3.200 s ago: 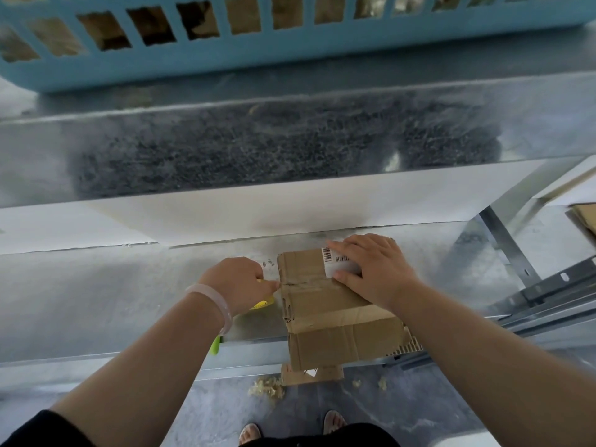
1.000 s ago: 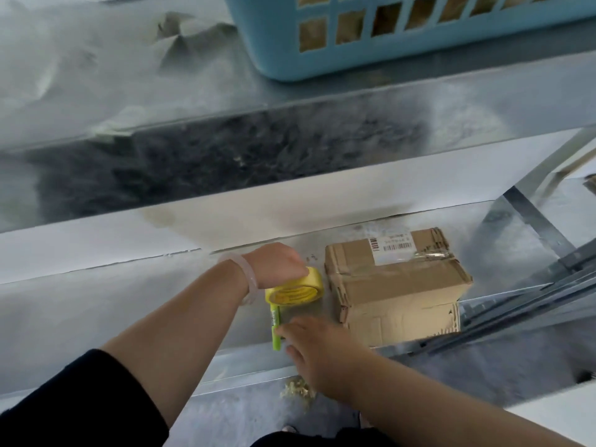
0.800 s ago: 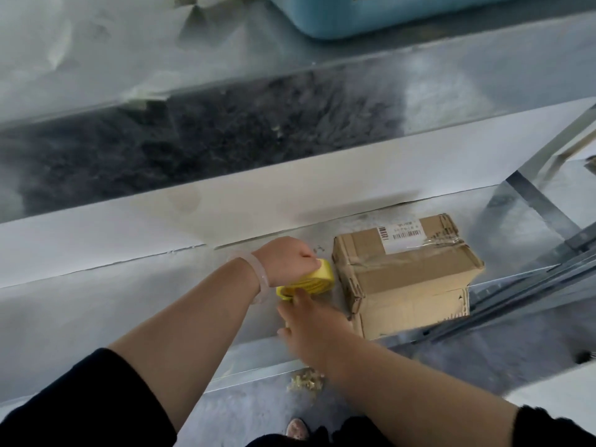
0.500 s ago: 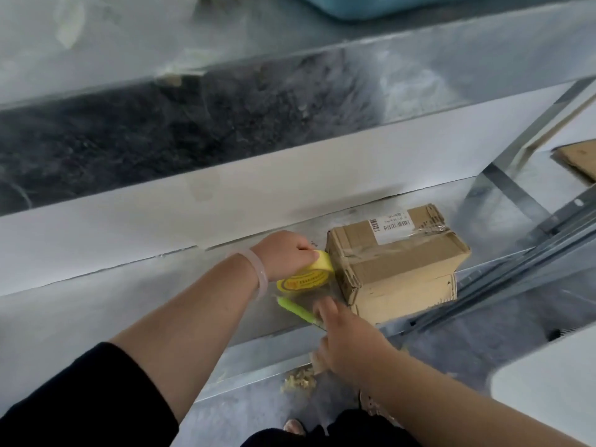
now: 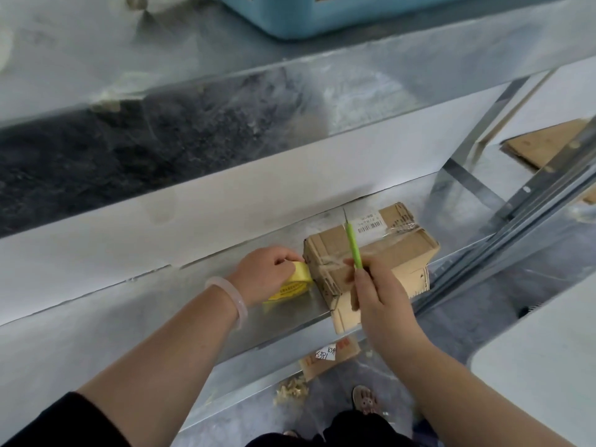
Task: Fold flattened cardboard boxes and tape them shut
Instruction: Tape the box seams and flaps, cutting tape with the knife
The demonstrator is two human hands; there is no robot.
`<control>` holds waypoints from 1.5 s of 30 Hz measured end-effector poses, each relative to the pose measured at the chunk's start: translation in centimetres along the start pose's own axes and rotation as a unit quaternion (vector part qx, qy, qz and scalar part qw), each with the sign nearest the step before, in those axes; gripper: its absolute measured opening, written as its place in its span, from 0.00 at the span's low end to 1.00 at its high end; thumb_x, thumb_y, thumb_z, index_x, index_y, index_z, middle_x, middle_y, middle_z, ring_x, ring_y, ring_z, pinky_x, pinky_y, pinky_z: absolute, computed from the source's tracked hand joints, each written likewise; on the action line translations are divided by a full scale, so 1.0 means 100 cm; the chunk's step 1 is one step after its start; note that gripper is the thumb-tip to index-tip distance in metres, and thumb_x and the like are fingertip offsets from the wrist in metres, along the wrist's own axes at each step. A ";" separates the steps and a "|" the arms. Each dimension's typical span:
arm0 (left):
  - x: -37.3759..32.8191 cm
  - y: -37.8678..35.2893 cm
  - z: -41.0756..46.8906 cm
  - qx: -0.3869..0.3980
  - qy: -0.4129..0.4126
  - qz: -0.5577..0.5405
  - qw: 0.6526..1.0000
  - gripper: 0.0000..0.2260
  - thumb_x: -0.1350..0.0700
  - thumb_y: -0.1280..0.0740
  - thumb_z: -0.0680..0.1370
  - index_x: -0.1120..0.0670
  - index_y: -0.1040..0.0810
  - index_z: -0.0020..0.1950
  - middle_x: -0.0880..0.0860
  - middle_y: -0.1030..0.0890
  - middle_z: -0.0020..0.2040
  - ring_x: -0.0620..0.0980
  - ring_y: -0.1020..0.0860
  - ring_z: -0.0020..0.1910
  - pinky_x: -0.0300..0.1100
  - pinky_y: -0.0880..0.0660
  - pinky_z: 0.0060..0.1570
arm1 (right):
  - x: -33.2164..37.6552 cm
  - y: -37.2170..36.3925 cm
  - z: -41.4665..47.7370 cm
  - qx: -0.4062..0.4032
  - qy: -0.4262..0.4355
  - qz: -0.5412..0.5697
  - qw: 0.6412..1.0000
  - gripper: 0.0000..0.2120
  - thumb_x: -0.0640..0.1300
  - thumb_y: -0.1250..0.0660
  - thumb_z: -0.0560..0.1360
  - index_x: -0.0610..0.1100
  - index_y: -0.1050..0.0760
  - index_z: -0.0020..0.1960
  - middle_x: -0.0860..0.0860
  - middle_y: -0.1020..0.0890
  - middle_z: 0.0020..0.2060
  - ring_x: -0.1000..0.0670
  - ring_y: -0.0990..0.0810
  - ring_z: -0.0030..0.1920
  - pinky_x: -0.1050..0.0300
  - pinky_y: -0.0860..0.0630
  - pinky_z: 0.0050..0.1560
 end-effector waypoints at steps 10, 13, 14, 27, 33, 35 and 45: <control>-0.006 0.001 -0.009 -0.042 -0.021 0.099 0.994 0.14 0.52 0.38 0.79 0.46 0.21 0.63 0.46 0.20 0.61 0.46 0.23 0.55 0.33 0.33 0.52 | -0.006 -0.024 0.068 0.046 0.117 -0.463 0.877 0.24 0.58 0.48 0.81 0.52 0.38 0.75 0.56 0.38 0.72 0.48 0.23 0.59 0.53 0.25 0.54; -0.009 0.004 -0.008 -0.049 -0.026 0.129 0.990 0.13 0.49 0.37 0.78 0.45 0.20 0.62 0.45 0.20 0.61 0.47 0.24 0.60 0.38 0.30 0.60 | -0.007 -0.025 0.070 0.025 0.137 -0.466 0.874 0.23 0.58 0.48 0.81 0.53 0.37 0.74 0.58 0.35 0.71 0.49 0.22 0.58 0.53 0.24 0.50; -0.010 0.005 -0.007 -0.053 -0.025 0.134 0.989 0.13 0.48 0.37 0.78 0.44 0.20 0.62 0.45 0.20 0.60 0.47 0.24 0.60 0.41 0.29 0.61 | -0.008 -0.025 0.070 0.023 0.141 -0.467 0.873 0.23 0.58 0.48 0.81 0.54 0.37 0.74 0.58 0.35 0.71 0.49 0.22 0.58 0.54 0.25 0.49; 0.009 0.007 -0.008 -0.013 0.017 0.287 0.958 0.25 0.33 0.38 0.74 0.44 0.25 0.66 0.49 0.23 0.57 0.51 0.24 0.58 0.44 0.28 0.55 | -0.015 -0.023 0.074 0.018 0.146 -0.474 0.868 0.24 0.60 0.50 0.81 0.56 0.39 0.75 0.58 0.38 0.74 0.50 0.23 0.59 0.54 0.26 0.49; 0.011 0.009 -0.018 -0.054 -0.050 0.235 0.969 0.22 0.36 0.32 0.72 0.39 0.26 0.64 0.43 0.26 0.54 0.45 0.25 0.52 0.42 0.28 0.51 | -0.014 -0.023 0.073 0.019 0.145 -0.476 0.867 0.24 0.60 0.50 0.81 0.56 0.39 0.75 0.58 0.38 0.73 0.50 0.23 0.58 0.54 0.27 0.49; 0.011 0.003 -0.019 -0.070 -0.047 0.267 0.960 0.19 0.36 0.35 0.74 0.39 0.24 0.63 0.42 0.26 0.57 0.45 0.24 0.54 0.41 0.28 0.50 | -0.014 -0.023 0.073 0.019 0.144 -0.477 0.867 0.24 0.60 0.51 0.81 0.56 0.39 0.75 0.58 0.38 0.73 0.50 0.23 0.58 0.54 0.27 0.50; 0.001 -0.012 -0.015 -0.169 -0.093 0.263 0.945 0.08 0.49 0.35 0.76 0.47 0.17 0.46 0.44 0.26 0.49 0.47 0.23 0.40 0.40 0.26 0.37 | -0.013 -0.023 0.073 -0.006 0.152 -0.444 0.883 0.21 0.52 0.46 0.82 0.51 0.36 0.75 0.51 0.32 0.69 0.46 0.22 0.55 0.52 0.26 0.49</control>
Point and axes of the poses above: each hand's wrist, its own z-axis towards the middle knuckle, its own y-axis out of the back of the hand, x = y × z, the point moved 5 cm from there along z, towards the middle knuckle
